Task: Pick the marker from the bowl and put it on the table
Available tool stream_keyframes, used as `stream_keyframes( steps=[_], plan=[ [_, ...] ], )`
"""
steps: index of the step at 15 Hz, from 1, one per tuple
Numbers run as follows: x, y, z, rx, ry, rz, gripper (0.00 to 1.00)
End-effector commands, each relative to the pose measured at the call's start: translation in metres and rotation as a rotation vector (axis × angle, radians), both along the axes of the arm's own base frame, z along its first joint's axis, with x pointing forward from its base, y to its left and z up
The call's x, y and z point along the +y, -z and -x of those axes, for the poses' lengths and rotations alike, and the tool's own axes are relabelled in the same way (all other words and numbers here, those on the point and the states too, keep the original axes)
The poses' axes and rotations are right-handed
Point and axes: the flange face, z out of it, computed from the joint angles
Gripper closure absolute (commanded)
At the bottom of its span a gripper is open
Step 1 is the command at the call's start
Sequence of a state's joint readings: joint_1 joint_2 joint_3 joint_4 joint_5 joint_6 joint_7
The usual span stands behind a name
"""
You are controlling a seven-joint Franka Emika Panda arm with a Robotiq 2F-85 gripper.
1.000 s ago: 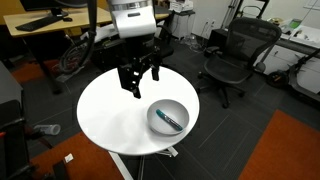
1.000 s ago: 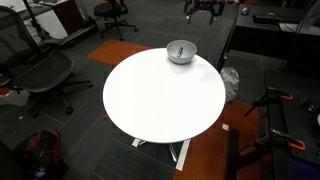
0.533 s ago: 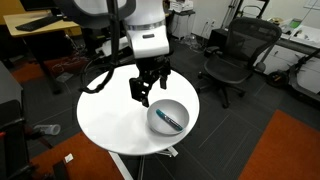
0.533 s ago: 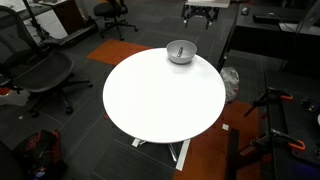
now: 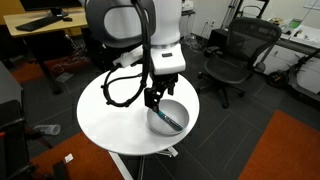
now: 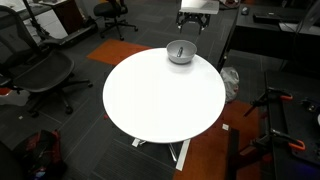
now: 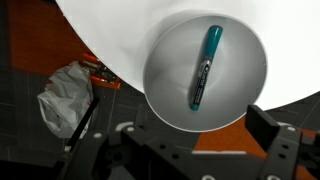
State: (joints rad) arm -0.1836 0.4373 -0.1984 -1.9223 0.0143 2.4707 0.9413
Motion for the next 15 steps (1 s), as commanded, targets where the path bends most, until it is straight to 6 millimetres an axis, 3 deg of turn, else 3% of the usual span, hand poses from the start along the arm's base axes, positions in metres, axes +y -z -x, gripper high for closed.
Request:
stream_keyframes(
  steps=[1,10,15],
  plan=[
    [-0.012,0.012,-0.017,0.031,-0.018,-0.026,0.0],
    [-0.02,0.045,-0.039,0.087,-0.036,-0.046,0.01],
    [-0.022,0.06,-0.046,0.112,-0.028,-0.067,0.16]
  ],
)
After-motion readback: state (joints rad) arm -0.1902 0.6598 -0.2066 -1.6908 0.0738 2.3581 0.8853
